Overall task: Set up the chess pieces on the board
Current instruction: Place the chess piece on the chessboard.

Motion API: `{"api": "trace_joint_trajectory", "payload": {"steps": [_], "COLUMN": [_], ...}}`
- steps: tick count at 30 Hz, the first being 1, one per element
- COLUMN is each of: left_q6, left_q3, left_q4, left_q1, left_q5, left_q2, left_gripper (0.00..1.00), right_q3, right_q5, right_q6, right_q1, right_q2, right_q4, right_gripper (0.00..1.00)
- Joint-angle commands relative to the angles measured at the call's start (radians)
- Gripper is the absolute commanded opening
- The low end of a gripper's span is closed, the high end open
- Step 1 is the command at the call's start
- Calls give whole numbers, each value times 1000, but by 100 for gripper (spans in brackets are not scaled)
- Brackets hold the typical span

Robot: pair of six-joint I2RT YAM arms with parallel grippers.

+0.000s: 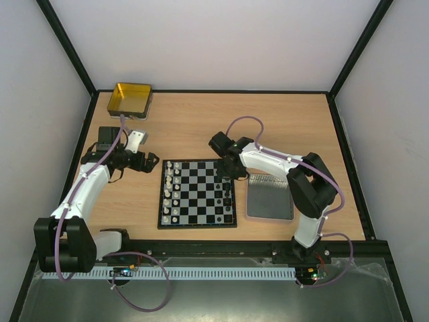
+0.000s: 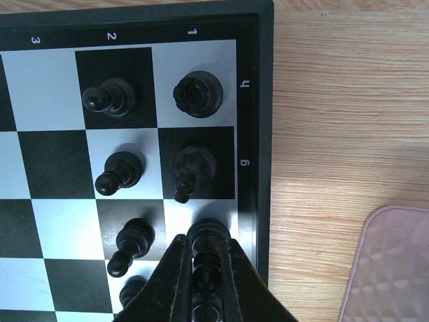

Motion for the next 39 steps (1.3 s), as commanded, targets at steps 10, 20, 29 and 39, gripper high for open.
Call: {"api": "trace_joint_trajectory", "payload": {"steps": [10,20,29,39], "left_q6": [6,6,6,8], "left_q3": [13,13,13,13], "left_q4": [-21,-21,-21,-19], "left_q1": [-5,-5,-5,-5], "left_q5": [10,11,11,12], "left_q2": [-2,0,3,0], "left_gripper": [100,99,100,99], "right_q3": [-8,-2,4,-4], "right_q5": [-3,-5,-13,-12], "right_q6": [8,9,10,21], "right_q1": [5,7,10,10], "right_q2": [21,16,13,-13], "right_q4": [16,8,5,10], "right_gripper": [10,15,17,27]}}
